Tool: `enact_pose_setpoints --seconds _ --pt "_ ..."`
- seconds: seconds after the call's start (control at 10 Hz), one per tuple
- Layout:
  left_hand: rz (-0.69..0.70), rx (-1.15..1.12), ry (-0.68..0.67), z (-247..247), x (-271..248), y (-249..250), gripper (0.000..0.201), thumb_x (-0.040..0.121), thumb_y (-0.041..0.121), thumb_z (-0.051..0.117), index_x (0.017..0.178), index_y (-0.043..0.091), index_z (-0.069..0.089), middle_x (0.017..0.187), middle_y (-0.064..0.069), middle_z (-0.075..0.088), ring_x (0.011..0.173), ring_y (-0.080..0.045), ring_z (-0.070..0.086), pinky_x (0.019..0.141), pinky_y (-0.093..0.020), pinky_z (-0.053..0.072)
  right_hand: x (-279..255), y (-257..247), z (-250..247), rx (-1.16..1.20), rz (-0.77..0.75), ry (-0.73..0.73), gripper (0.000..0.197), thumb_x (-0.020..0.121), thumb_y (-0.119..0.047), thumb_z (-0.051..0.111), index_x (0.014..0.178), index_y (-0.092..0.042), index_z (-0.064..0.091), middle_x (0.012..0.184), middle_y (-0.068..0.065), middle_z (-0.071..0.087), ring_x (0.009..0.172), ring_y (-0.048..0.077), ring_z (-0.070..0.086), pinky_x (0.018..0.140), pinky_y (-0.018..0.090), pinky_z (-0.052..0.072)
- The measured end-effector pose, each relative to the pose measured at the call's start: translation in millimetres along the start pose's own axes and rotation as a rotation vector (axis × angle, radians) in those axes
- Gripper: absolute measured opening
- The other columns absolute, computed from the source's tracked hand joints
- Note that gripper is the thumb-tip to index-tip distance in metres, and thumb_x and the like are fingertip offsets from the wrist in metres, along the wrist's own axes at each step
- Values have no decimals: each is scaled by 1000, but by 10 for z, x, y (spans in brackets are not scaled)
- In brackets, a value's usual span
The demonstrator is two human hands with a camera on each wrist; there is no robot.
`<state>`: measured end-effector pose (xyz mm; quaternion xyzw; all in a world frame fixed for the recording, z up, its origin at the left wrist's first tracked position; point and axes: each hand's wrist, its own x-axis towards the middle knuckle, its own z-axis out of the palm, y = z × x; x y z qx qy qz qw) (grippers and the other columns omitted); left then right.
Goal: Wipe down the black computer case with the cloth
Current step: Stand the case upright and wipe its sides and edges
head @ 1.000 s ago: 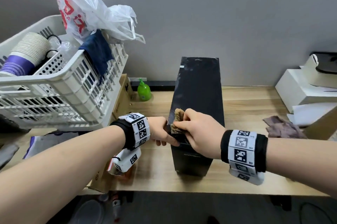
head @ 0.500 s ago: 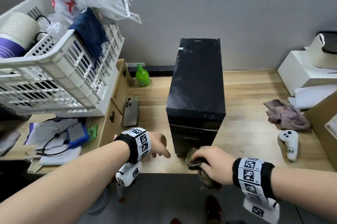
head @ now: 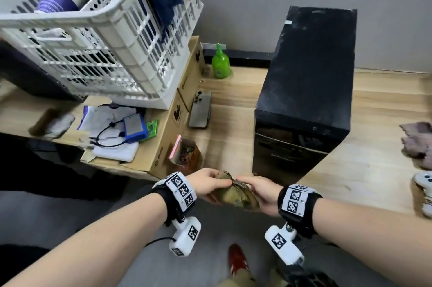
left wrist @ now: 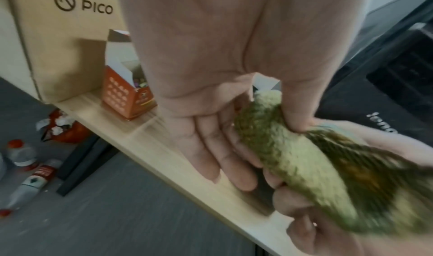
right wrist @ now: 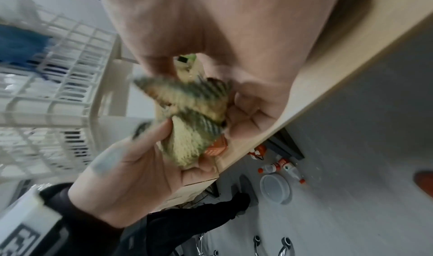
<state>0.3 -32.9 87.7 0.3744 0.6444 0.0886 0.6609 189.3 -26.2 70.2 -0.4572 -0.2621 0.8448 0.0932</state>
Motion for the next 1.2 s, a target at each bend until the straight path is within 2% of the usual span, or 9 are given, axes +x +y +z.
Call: enact_pose_setpoints --seconds 0.1,0.2,0.3,0.4,0.6,0.8,1.0,1.1,1.2 --pt "-56 -9 149 -51 69 -106 22 92 23 67 105 6 62 87 -11 67 68 -28 67 70 -43 59 55 39 18 -30 74 -11 17 84 -30 67 101 -27 70 95 0 71 91 15 62 85 35 50" --pt "-136 -23 226 -70 123 -245 20 93 28 65 103 12 61 85 -11 66 53 -25 62 55 -36 58 261 103 48 -89 12 228 25 82 -2 66 104 -14 63 92 9 65 74 18 62 60 26 54" --pt "-165 33 398 -95 159 -335 25 91 34 66 100 11 61 74 -9 61 39 -18 51 34 -18 40 531 135 114 -102 -17 447 28 80 0 67 105 -9 58 82 10 64 56 17 57 43 21 46" --pt "-154 -12 513 -139 234 -334 25 91 30 65 99 8 56 75 -8 59 47 -21 55 31 -18 40 727 107 206 -145 -98 565 38 79 -6 67 106 -23 46 85 9 67 55 19 61 51 26 51" --pt "-172 50 493 -214 342 -349 35 94 31 56 115 5 47 98 -22 68 69 -38 72 52 -38 56 969 -37 197 -392 -146 716 69 68 -32 69 130 -18 41 117 5 61 110 29 58 101 42 45" --pt "-161 190 421 -176 279 -254 39 93 35 52 118 6 50 101 -19 69 78 -37 74 66 -44 60 778 -19 -39 -885 121 555 44 82 -21 56 124 -11 52 121 13 59 114 33 56 98 36 46" --pt "-63 321 424 -216 199 170 29 94 32 50 109 8 51 98 -15 68 59 -26 70 42 -22 46 418 -91 -306 -1235 108 483 17 82 -17 54 94 -9 63 93 7 64 92 28 62 84 31 52" --pt "-12 458 408 -258 199 406 40 90 37 51 102 0 61 87 -16 73 68 -31 72 53 -27 50 217 -162 -458 -1339 148 448 18 82 -19 51 91 -8 63 94 8 66 85 26 62 78 28 51" --pt "72 545 473 -321 198 690 43 92 41 53 105 1 61 98 -13 71 83 -32 68 84 -35 51 -144 -208 -583 -1359 132 386 5 89 -21 53 93 -18 50 95 4 56 84 21 51 79 26 45"
